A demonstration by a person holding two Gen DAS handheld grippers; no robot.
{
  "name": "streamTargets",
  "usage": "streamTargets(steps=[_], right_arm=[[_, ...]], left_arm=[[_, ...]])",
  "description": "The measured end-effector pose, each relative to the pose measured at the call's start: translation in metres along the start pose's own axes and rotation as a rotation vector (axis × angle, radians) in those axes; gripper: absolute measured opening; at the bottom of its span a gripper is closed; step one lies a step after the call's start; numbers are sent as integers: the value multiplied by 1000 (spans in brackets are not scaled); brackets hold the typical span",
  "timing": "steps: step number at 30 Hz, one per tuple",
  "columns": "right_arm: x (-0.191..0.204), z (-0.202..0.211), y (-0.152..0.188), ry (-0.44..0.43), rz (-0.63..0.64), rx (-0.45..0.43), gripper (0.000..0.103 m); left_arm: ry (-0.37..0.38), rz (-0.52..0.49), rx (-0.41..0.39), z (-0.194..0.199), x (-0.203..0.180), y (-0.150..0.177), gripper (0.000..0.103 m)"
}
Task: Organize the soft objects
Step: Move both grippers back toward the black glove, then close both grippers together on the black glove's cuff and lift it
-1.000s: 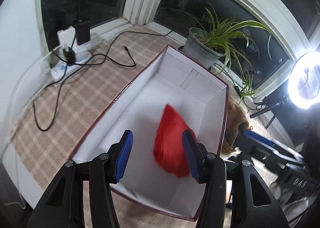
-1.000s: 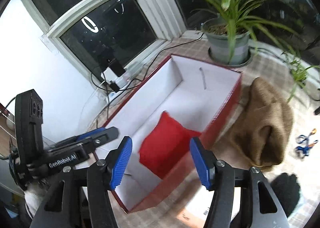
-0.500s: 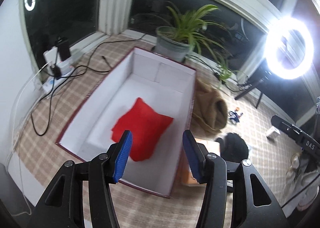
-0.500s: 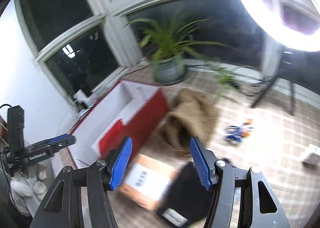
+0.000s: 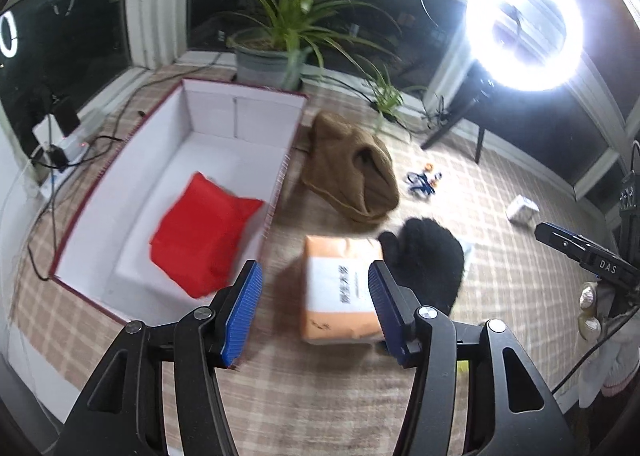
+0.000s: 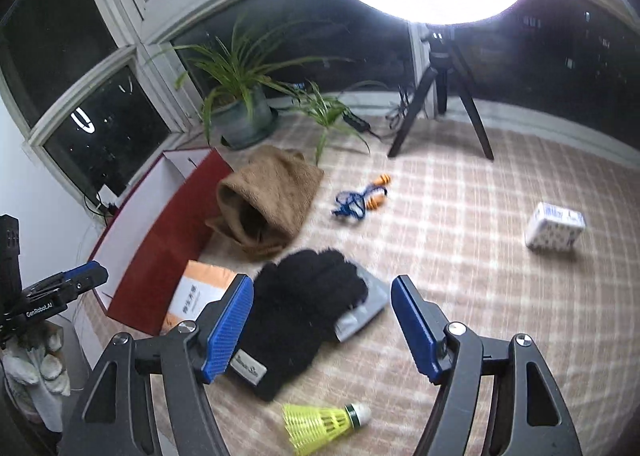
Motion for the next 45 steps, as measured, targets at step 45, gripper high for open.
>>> streamTargets(steps=[45], right_arm=[[-5,-121,18,-198,168,419,48]], left_arm=[[151,226,258,-78,-99,108,52]])
Point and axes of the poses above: each gripper's, at about its wrist camera, not at the fingertips, and z roughly against the way its jaws point, x to its left, y to its underside, the point moved 6 cm from there along -z, roughly the way its jaws point, and after that the axes turned 4 degrees about -y, right-handed, at the moved point
